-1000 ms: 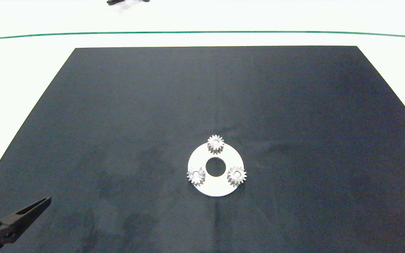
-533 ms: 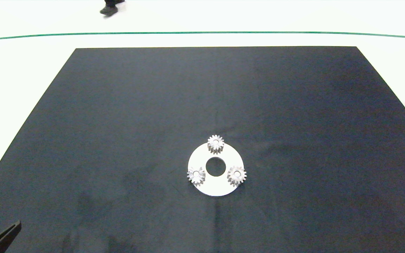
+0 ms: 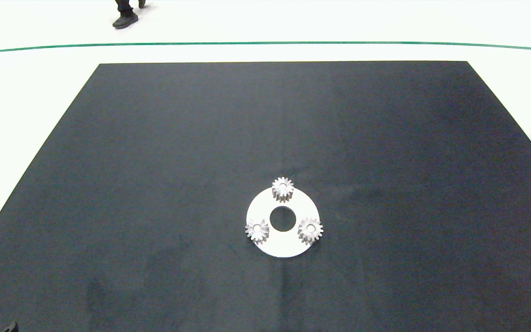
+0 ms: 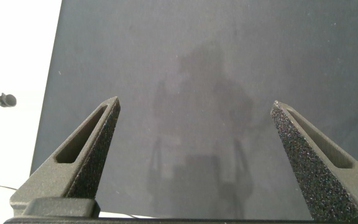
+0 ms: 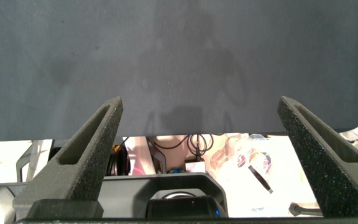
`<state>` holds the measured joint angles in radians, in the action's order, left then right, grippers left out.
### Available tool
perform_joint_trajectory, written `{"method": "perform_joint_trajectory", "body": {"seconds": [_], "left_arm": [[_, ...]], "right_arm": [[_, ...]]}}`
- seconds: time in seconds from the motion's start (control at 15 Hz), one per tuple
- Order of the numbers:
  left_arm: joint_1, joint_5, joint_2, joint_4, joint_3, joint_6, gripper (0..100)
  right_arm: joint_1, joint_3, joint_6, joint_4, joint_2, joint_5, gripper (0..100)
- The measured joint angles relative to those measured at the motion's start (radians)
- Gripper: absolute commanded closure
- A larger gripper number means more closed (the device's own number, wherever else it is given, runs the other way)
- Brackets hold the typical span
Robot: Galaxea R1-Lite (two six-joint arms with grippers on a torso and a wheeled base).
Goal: Install three planetary gears onto the carrier pins
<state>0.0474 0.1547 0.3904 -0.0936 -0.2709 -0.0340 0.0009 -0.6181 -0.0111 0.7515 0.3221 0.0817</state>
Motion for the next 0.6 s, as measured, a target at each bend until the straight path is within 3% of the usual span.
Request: {"method": "perform_joint_trajectory", "body": {"seconds": [0.13, 0.33, 0.6], "left_arm": [[-0.007, 0.001, -0.023, 0.000, 0.013, 0.032, 0], [-0.019, 0.000, -0.079, -0.001, 0.057, 0.036, 0], [-0.014, -0.002, -0.175, -0.014, 0.131, 0.034, 0]], "right_arm": [[-0.013, 0.028, 0.000, -0.007, -0.019, -0.004, 0], [-0.019, 0.093, -0.011, -0.043, -0.066, -0.003, 0], [-0.019, 0.212, -0.028, -0.138, -0.137, -0.004, 0]]}}
